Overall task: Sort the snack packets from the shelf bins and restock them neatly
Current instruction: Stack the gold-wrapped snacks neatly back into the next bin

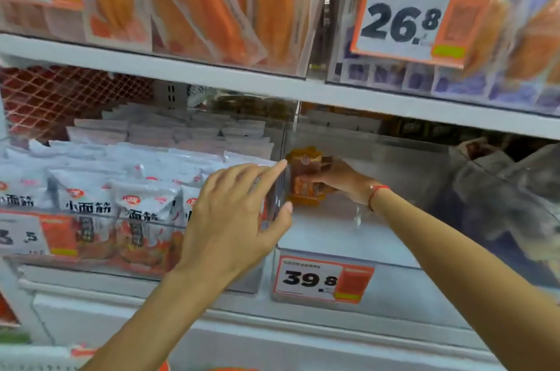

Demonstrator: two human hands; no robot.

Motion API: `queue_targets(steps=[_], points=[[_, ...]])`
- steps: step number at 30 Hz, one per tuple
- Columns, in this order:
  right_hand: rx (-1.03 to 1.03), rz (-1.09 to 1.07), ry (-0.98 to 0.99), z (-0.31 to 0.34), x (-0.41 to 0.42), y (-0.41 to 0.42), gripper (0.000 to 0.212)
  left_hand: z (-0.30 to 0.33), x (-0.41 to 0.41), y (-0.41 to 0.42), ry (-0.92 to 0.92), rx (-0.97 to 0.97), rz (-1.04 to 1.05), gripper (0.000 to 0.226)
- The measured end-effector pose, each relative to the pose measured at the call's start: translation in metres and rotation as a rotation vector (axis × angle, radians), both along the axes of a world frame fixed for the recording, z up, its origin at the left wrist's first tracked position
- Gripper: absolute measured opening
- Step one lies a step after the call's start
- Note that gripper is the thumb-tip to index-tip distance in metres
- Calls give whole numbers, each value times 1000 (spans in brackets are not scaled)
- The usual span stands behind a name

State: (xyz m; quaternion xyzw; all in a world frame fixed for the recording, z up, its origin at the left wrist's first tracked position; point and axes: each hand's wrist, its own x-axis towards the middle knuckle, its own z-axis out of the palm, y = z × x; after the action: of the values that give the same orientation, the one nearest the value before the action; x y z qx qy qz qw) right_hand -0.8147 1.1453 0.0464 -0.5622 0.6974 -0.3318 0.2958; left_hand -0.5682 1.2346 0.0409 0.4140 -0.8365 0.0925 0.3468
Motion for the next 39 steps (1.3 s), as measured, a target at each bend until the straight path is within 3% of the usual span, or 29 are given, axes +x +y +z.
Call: queue_targets(steps=[5, 7, 10, 12, 15, 18, 20, 22, 25, 31, 36, 39], points=[[-129, -173, 179, -11, 7, -4, 56, 1, -2, 1, 0, -9, 23, 59], [-86, -194, 276, -11, 3, -5, 64, 0, -2, 2, -6, 2, 27, 59], [14, -152, 442, -5, -2, -5, 61, 1, -1, 2, -7, 2, 29, 59], [-10, -123, 333, -6, -4, -4, 55, 0, -2, 2, -6, 2, 32, 59], [-46, -138, -54, -13, 0, -4, 49, 0, -2, 1, -3, -1, 32, 60], [-43, -177, -174, -17, 1, -9, 65, -1, -2, 1, 0, 3, 34, 59], [-55, -212, -287, -11, 0, -10, 57, -1, -1, 1, -2, -2, 38, 59], [-89, -228, -226, -8, -2, -10, 43, -2, -1, 0, -4, -6, 41, 59], [-133, -208, -69, -15, 1, -15, 43, -2, -1, 0, -9, -2, 40, 59], [-80, -173, -95, -16, 9, -17, 37, -2, -2, 1, -1, -10, 37, 59], [44, -135, 21, -9, 3, -7, 66, -1, -1, 2, -5, -24, 28, 59], [99, -118, 94, 6, -4, 5, 73, 0, -1, 3, -22, -11, 31, 60]])
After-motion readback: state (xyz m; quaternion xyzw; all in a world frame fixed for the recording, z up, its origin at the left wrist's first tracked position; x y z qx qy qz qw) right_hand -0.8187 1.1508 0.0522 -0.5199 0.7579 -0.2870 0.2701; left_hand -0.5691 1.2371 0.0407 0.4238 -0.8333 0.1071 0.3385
